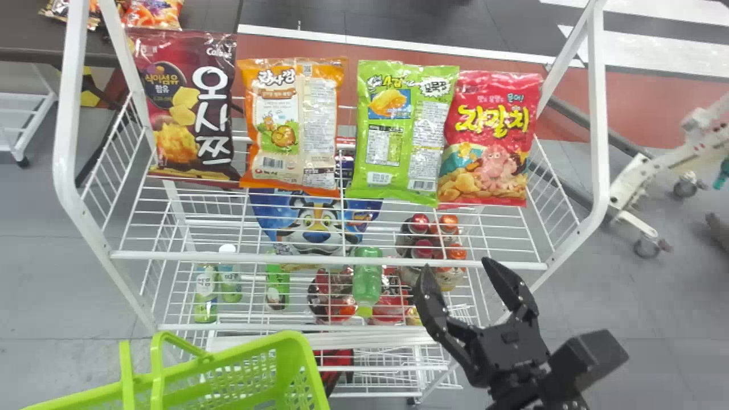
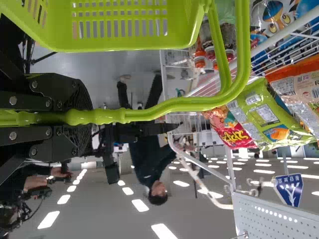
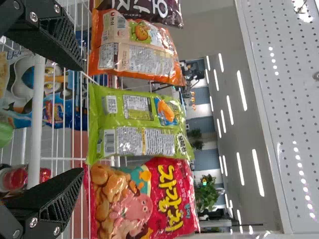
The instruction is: Hold basket handle with left hand then pick Gamjakkang with right hand and place into basket
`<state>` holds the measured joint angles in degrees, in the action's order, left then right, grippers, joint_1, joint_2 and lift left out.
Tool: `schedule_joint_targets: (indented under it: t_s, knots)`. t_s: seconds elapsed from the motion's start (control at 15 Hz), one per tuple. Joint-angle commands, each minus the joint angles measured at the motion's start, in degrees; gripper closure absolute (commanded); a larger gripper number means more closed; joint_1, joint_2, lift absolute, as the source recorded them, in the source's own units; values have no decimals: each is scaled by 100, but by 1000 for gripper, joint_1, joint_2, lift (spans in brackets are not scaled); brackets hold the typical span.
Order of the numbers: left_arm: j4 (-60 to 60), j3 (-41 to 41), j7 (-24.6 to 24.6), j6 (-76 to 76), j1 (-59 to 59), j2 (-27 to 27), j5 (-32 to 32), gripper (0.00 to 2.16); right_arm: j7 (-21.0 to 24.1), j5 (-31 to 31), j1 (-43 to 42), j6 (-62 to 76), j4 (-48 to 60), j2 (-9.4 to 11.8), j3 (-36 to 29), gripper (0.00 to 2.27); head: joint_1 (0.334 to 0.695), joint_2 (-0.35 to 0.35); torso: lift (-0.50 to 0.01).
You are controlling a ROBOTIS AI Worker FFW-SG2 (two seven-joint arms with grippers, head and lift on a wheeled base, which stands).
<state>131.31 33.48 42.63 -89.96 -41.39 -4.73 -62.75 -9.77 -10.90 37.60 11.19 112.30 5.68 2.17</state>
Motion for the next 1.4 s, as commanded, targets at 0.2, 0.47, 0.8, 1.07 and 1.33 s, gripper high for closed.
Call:
schedule_joint_targets:
  t_s: [0.2, 0.47, 0.8, 1.07, 1.33]
  knots:
    - [27, 0, 0, -7, -27, -19, 0, 2148, 133, 185, -974, -1502, 125, -41, 671, 80, 695, -44, -18]
    - [53, 0, -9, -7, -45, -36, 0, 2148, 511, 440, -1747, -2451, 204, -137, 1365, 80, 695, 81, -18]
    - [44, 18, -9, -7, -62, -54, -9, 2148, 1161, 510, -2846, -3224, -42, -260, 2086, 76, 695, 196, -18]
    - [9, 18, 0, -7, -62, -63, 0, 2148, 1443, 545, -3549, -3611, -525, -480, 2314, 70, 695, 245, -18]
    - [-79, 71, 88, -7, -62, -63, 0, 2148, 1891, 492, -4226, -4262, -894, -573, 2402, 66, 695, 252, -18]
